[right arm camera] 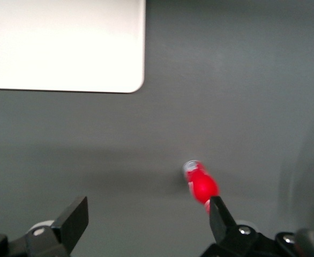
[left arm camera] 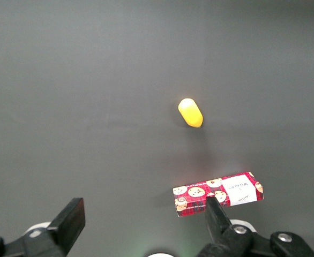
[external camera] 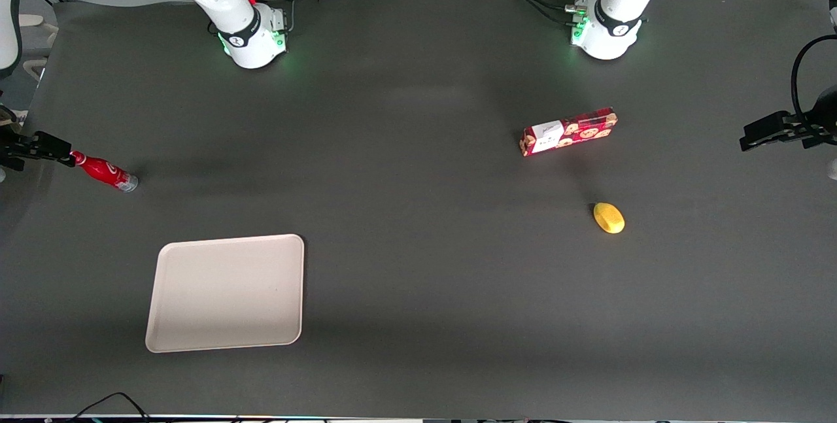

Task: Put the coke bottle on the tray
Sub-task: 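Move the right gripper down over the red Coca-Cola bottle's cap end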

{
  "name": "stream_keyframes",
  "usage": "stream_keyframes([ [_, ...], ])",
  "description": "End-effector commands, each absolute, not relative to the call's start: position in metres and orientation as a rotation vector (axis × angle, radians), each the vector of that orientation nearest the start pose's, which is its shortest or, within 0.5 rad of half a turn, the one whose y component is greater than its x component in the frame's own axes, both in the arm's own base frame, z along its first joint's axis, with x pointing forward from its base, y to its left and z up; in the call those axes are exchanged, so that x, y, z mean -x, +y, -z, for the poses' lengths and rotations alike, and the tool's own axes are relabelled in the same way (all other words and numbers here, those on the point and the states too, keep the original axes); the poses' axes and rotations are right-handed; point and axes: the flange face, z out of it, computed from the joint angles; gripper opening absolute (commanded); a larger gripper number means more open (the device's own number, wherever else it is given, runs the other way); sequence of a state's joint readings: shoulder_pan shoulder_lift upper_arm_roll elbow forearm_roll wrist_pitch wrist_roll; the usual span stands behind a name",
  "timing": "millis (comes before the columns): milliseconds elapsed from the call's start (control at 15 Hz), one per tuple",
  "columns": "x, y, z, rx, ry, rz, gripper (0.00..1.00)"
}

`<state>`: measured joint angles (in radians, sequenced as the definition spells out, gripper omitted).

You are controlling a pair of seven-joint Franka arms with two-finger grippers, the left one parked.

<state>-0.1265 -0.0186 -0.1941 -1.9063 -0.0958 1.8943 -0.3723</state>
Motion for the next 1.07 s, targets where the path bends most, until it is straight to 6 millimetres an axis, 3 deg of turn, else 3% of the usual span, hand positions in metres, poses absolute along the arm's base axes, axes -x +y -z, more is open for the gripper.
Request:
stream_keyframes([
  [0, -0.483, -0.224, -0.445, 3.252, -0.243, 0.027, 1.00],
  [133, -0.466, -0.240, -0.416, 3.253, -0.243, 0.052, 1.00],
  [467, -0.432, -0.277, -0.372, 3.259, -0.295, 0.076, 1.00],
  [1000, -0.421, -0.292, -0.337, 3.255, -0.240, 0.022, 1.00],
])
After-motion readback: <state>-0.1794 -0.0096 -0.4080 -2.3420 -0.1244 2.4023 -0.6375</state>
